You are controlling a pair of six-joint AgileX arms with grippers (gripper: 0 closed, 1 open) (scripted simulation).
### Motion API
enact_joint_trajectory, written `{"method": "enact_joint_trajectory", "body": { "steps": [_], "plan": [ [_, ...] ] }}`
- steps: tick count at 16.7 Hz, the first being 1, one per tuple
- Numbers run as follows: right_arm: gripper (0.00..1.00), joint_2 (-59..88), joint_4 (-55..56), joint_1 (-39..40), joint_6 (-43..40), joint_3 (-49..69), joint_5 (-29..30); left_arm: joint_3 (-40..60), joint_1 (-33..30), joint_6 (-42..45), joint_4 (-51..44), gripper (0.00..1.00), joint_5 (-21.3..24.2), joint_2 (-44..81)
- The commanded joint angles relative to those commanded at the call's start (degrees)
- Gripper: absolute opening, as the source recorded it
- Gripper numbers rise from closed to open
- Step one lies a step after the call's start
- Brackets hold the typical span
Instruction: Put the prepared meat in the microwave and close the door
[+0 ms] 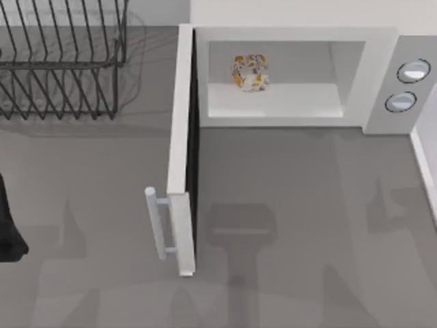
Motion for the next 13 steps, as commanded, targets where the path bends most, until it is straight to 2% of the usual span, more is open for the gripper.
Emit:
{"method": "enact_joint_trajectory", "body": {
  "steps": [6,13],
  "plan": [
    [1.0,-23.9,3.0,-13.0,-5.2,-15.7,-8.4,0.0,0.0,0.0,0.0,1.0,0.0,0.0],
    [1.0,-27.9,4.1,-15.7,-6.2,-18.5,-10.2,0.0,0.0,0.0,0.0,1.0,0.0,0.0]
  ]
}}
